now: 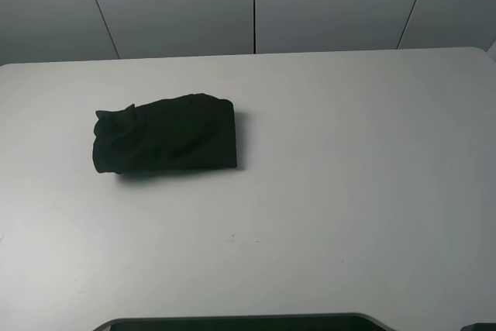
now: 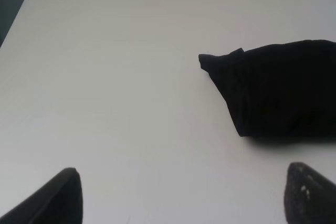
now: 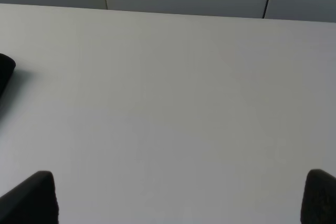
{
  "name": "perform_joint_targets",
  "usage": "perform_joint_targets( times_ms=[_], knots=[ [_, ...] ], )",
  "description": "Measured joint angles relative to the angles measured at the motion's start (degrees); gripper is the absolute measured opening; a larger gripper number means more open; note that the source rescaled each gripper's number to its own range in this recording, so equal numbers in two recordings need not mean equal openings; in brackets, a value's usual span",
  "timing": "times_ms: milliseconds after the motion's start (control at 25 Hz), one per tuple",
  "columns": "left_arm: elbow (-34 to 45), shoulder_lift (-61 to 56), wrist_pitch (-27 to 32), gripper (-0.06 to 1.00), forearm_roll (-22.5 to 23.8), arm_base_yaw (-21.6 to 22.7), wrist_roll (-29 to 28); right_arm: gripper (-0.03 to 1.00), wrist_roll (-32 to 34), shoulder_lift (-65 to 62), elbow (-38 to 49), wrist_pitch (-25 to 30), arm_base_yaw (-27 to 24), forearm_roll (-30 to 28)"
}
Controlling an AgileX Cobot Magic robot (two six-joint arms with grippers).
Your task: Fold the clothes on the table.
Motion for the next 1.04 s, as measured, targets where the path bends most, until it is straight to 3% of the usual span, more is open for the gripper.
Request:
perform_joint_targets(
  times_ms=[680, 1040],
  knots=[
    [0.0, 0.0, 0.0, 0.99, 0.0, 2.8, 0.1, 1.00, 0.0, 0.0, 0.0, 0.0, 0.0, 0.0],
    [0.0, 0.0, -0.1, 0.99, -0.6, 2.8, 4.2, 1.00, 0.0, 0.0, 0.0, 0.0, 0.0, 0.0]
  ],
)
